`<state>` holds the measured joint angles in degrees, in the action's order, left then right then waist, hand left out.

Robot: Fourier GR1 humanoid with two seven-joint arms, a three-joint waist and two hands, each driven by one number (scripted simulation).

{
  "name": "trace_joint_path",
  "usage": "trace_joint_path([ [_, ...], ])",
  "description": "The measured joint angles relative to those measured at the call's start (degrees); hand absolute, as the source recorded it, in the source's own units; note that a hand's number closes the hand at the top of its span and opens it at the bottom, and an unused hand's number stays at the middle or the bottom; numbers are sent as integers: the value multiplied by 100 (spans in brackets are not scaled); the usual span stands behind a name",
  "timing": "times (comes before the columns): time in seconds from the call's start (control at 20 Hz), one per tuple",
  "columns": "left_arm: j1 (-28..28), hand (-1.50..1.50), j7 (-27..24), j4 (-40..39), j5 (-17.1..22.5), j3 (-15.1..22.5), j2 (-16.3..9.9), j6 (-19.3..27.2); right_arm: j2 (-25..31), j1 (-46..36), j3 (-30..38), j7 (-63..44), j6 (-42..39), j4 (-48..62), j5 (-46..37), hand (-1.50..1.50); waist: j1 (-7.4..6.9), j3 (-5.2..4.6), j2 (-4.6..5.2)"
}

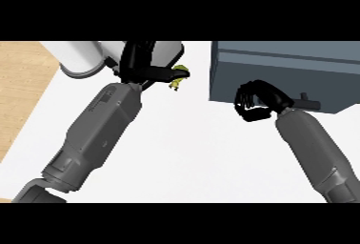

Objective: Pick up the cup, place it into the drawer and close the drawer

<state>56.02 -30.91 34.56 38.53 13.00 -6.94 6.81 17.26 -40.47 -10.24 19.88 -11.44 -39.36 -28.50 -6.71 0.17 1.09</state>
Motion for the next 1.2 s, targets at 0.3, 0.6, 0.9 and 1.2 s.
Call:
trace_joint_path([
  [0.3,-307,-150,143,308,41,28,-242,-298,39,-373,418,372,31,629,256,150,-122,14,12],
  [0.6,-479,-150,250,527,50,78,-388,-484,162,-339,613,500,-461,666,576,150,-237,31,1],
  [0.9,-612,-150,291,643,71,102,-452,-637,326,-266,716,513,-1043,517,859,150,-326,48,45],
  [1.2,-721,-150,329,747,116,114,-478,-791,449,-179,793,409,-1489,343,1092,150,-407,66,78],
])
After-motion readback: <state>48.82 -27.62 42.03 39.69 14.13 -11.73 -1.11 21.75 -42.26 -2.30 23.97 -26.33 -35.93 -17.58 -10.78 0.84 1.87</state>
